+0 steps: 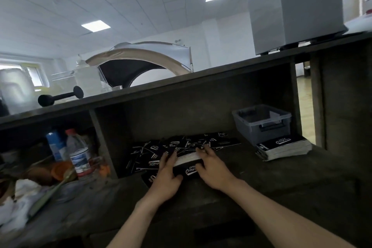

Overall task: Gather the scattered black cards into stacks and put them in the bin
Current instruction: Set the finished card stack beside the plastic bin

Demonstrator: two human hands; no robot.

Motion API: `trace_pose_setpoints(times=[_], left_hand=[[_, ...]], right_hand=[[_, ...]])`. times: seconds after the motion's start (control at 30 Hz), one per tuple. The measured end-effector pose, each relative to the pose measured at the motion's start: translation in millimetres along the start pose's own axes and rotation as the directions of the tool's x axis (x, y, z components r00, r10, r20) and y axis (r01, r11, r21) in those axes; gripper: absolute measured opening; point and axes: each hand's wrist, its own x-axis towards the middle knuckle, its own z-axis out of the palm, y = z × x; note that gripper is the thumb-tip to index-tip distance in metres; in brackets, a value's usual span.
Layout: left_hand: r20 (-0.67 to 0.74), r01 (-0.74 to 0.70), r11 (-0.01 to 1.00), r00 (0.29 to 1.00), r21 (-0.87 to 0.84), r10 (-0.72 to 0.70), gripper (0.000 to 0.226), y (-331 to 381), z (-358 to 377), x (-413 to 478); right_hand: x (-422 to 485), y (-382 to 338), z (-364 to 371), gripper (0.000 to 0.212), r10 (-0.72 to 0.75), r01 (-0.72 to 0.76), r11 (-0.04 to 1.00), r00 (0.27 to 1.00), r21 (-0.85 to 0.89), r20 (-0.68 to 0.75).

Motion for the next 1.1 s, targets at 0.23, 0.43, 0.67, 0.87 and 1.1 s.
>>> trace_pose_setpoints(times=[0.23,0.43,0.67,0.87,1.1], left_hand=[[-0.007,0.088,0.996,0.996,-0.027,-0.088,0.072,5,-2,7],[0.041,0.102,0.989,0.993,0.109,-0.107,0.063,16,0,11],[-0.105,0.066,0.998,0.992,-0.007,-0.066,0.047,58,16,6],[0.185,0.104,0.930,0.982,-0.354,-0.039,0.009,138,77,18],[0.237,0.032,0.954,0.971,-0.298,0.041,0.017,204,140,39]], right_hand=[[7,4,-2,0.062,0.041,-0.042,0.999,0.998,0.030,0.046],[2,2,-16,0.056,0.044,-0.047,0.998,0.994,0.029,0.099],[-43,26,-63,0.050,0.080,-0.043,0.975,0.983,0.216,-0.166],[-80,89,-154,0.068,0.443,-0.392,0.890,0.865,0.234,-0.237],[-104,142,-195,0.061,0.607,-0.633,0.771,0.699,0.069,-0.378]])
